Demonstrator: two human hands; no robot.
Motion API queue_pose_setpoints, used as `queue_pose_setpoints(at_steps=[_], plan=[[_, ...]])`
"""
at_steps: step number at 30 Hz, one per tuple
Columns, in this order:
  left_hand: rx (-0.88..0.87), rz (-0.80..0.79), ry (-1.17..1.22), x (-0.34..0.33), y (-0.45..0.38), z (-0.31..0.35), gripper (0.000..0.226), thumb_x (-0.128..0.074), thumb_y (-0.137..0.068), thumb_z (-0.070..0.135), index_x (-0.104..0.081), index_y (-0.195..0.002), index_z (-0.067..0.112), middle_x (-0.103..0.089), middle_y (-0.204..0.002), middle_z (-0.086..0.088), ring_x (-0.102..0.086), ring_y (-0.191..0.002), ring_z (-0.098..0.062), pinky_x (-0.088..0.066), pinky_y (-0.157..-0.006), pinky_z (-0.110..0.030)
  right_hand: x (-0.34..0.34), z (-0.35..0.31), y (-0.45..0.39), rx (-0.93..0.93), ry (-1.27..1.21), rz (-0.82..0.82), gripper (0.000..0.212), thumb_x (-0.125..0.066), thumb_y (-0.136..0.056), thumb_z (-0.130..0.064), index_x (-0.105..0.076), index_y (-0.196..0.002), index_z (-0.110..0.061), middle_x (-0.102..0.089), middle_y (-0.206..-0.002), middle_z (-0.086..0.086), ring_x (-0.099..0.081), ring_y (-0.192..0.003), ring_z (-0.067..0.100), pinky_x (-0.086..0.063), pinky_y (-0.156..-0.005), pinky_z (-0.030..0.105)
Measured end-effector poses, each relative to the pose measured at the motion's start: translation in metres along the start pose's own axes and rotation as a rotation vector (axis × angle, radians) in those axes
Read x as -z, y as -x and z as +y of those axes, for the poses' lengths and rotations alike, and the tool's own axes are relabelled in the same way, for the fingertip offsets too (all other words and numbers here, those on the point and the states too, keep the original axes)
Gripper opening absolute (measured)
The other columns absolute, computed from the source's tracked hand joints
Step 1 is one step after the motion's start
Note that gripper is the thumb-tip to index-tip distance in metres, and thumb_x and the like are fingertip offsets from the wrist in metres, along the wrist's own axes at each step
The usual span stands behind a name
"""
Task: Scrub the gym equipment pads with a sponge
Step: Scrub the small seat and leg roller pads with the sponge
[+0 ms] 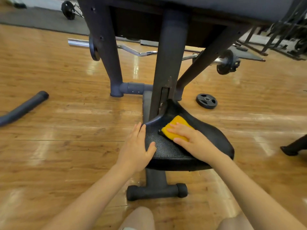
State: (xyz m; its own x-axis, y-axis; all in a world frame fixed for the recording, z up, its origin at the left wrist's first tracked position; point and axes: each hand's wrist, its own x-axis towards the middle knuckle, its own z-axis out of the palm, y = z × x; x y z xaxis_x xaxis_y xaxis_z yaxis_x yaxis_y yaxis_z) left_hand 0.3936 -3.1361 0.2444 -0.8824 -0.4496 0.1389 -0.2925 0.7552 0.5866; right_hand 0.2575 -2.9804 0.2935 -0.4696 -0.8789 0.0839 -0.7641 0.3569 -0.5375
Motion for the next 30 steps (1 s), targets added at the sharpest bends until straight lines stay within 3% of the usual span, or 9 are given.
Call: queue_pose_setpoints(at_steps=[3,7,11,15,21,25,27,30], plan=[[-0.008,0.009,0.006,0.002,0.001,0.001,0.067,-0.039,-0.097,0.04,-0.015,-0.152,0.011,-0.008,-0.16,-0.004,-0.003,-0.147,-0.013,-0.005,-0.115,-0.024,0.016,0.004,0.028,-0.089,0.047,0.004,0.046,-0.056,-0.092,-0.022,-0.039,-0.131,-0.039,-0.032,-0.141,-0.019,-0.017,-0.137,0.0,-0.012,-0.11,0.018],[-0.009,0.016,0.0,0.002,0.002,0.003,0.066,-0.04,-0.097,0.039,-0.017,-0.151,0.01,-0.011,-0.16,-0.005,-0.005,-0.147,-0.014,-0.008,-0.117,-0.027,0.021,0.001,0.017,-0.211,0.095,-0.027,0.064,-0.059,-0.09,-0.029,-0.027,-0.145,-0.031,-0.003,-0.156,-0.009,0.001,-0.143,0.01,-0.009,-0.114,0.03],[-0.008,0.017,-0.021,0.003,0.001,0.003,0.066,-0.041,-0.097,0.038,-0.018,-0.151,0.008,-0.015,-0.159,-0.007,-0.008,-0.147,-0.016,-0.01,-0.117,-0.028,0.008,-0.008,0.01,-0.283,0.17,0.016,0.063,-0.053,-0.09,-0.041,-0.028,-0.146,-0.024,-0.017,-0.156,-0.004,-0.01,-0.143,0.013,-0.012,-0.114,0.031],[-0.008,0.023,-0.019,0.001,0.0,0.003,0.065,-0.041,-0.097,0.037,-0.018,-0.151,0.009,-0.013,-0.159,-0.006,-0.007,-0.147,-0.016,-0.01,-0.117,-0.028,-0.003,-0.01,0.025,-0.257,0.235,0.052,0.069,-0.051,-0.087,-0.052,-0.026,-0.146,-0.024,-0.018,-0.155,-0.005,-0.012,-0.143,0.012,-0.011,-0.115,0.031],[-0.01,0.022,-0.011,-0.002,0.0,0.001,0.064,-0.04,-0.097,0.035,-0.017,-0.151,0.009,-0.011,-0.16,-0.004,-0.005,-0.147,-0.014,-0.007,-0.115,-0.024,-0.004,-0.009,0.031,-0.188,0.263,0.055,0.065,-0.049,-0.091,-0.045,-0.025,-0.146,-0.021,-0.019,-0.155,-0.003,-0.011,-0.143,0.013,-0.009,-0.116,0.031],[0.021,-0.037,-0.05,0.007,0.003,0.009,0.072,-0.032,-0.091,0.044,-0.02,-0.15,0.005,-0.014,-0.159,-0.01,-0.008,-0.147,-0.019,-0.006,-0.114,-0.023,0.005,-0.016,0.033,-0.175,0.243,-0.062,0.078,-0.058,-0.085,-0.046,-0.019,-0.147,-0.017,-0.012,-0.156,0.001,-0.006,-0.144,0.016,-0.005,-0.116,0.032],[0.053,-0.086,-0.096,0.015,0.004,0.016,0.068,-0.037,-0.095,0.039,-0.018,-0.15,0.003,-0.013,-0.159,-0.013,-0.009,-0.147,-0.023,-0.008,-0.117,-0.028,0.01,-0.019,0.035,-0.195,0.264,-0.158,0.09,-0.065,-0.079,-0.045,-0.016,-0.148,-0.015,-0.008,-0.156,0.003,-0.004,-0.145,0.019,-0.004,-0.116,0.034],[0.092,-0.237,-0.262,0.032,0.011,0.034,0.069,-0.035,-0.099,0.04,-0.01,-0.151,0.003,-0.004,-0.159,-0.015,-0.004,-0.147,-0.027,-0.004,-0.118,-0.034,0.009,-0.03,0.05,-0.211,0.243,-0.221,0.084,-0.07,-0.08,-0.029,-0.022,-0.146,-0.013,-0.01,-0.156,0.004,-0.006,-0.145,0.022,-0.008,-0.118,0.04]])
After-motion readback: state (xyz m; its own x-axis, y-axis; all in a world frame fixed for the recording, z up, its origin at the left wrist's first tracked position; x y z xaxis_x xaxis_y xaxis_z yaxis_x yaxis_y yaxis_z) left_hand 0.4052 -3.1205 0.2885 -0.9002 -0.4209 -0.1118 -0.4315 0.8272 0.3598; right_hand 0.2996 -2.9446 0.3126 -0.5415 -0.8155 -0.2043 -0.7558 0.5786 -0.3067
